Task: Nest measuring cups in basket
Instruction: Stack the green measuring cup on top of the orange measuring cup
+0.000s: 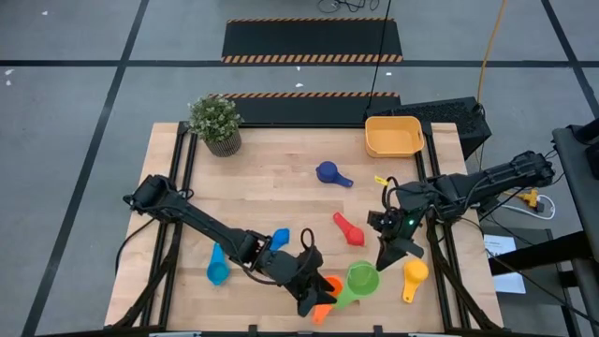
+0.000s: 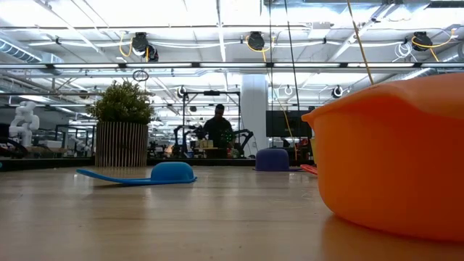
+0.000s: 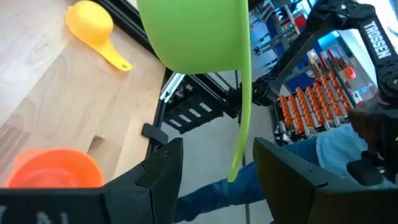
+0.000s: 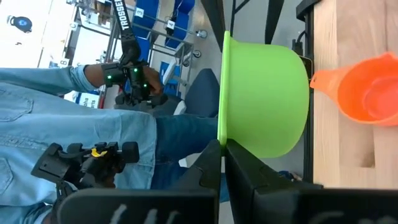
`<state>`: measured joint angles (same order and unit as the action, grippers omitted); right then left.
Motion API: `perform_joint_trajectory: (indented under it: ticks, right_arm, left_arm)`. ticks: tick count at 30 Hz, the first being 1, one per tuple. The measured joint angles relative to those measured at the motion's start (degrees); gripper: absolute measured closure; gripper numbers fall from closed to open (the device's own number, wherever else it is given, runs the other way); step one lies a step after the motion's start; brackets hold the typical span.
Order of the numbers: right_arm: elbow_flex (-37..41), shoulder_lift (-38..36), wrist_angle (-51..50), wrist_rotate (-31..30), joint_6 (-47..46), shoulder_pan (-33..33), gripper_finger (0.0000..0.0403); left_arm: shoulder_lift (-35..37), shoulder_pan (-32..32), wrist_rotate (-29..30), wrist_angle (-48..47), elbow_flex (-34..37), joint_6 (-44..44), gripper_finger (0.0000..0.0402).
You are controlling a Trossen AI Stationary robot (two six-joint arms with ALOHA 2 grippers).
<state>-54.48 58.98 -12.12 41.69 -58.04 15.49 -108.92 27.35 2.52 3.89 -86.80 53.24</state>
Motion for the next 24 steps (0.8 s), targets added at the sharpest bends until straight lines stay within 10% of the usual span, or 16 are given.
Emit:
perform_joint_trajectory:
  ticks: [24]
  right_arm:
    - [0.00,-0.02,-0.20,-0.44,2.53,-0.04,0.0403]
  left_arm:
    - [-1.09,0.53,-3.02,0.95,0.20,-1.03,0.0392]
